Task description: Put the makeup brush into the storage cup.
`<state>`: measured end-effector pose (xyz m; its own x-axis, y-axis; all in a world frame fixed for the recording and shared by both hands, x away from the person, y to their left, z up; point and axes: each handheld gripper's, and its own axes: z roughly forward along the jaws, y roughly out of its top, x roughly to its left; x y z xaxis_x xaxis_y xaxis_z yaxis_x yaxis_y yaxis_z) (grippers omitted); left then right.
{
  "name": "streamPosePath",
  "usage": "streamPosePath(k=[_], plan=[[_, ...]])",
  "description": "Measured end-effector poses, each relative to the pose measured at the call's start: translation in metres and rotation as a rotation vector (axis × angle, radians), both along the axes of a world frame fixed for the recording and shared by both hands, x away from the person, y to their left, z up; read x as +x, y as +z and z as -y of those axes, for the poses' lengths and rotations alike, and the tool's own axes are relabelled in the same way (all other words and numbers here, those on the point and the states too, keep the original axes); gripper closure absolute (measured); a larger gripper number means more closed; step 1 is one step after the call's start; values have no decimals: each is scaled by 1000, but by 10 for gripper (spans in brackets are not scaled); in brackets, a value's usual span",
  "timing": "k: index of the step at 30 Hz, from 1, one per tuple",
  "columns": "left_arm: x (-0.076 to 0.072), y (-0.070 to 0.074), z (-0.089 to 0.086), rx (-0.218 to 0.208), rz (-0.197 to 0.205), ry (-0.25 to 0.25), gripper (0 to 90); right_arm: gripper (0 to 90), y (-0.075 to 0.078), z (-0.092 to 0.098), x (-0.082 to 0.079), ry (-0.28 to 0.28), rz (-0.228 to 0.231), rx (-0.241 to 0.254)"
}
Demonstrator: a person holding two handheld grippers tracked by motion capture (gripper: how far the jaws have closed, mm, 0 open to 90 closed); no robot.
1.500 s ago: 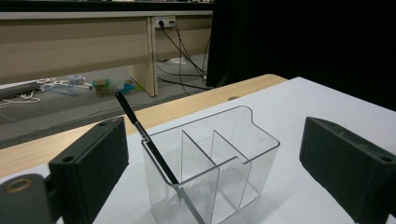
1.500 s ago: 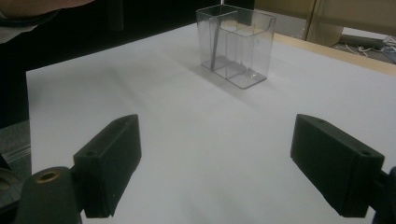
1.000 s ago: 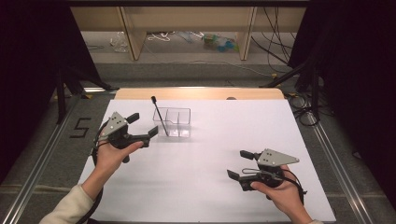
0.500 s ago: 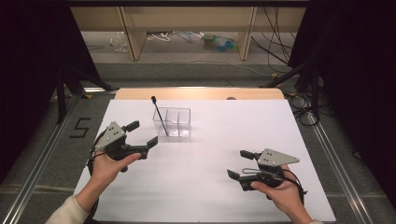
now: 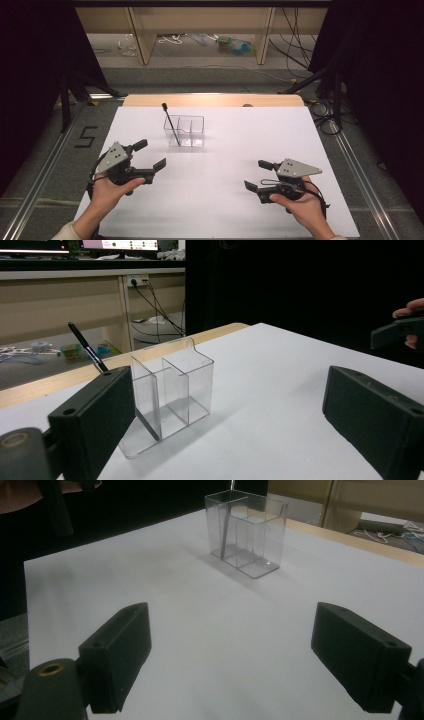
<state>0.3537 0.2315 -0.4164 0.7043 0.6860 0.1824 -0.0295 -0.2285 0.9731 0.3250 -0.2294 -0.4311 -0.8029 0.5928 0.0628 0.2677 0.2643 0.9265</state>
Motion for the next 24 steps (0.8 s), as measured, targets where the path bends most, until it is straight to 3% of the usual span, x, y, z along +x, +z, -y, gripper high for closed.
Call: streamPosePath(k=[9,13,17,18,24], plan=[[-18,-11,-5,3,-10,-32,64,173,-1,0,0,0,-14,-2],[-24,-13,-6,4,-11,-41,63,174,-3,-1,2,0,2,11],[-26,-14,-5,1,-3,-58,64,174,-2,-2,0,7,-21,18],[-29,-14,-5,7,-16,-47,65,174,-1,1,0,-9,-14,-23],[-29,-13,-5,5,-14,-47,67,174,-3,-1,2,4,-30,18]])
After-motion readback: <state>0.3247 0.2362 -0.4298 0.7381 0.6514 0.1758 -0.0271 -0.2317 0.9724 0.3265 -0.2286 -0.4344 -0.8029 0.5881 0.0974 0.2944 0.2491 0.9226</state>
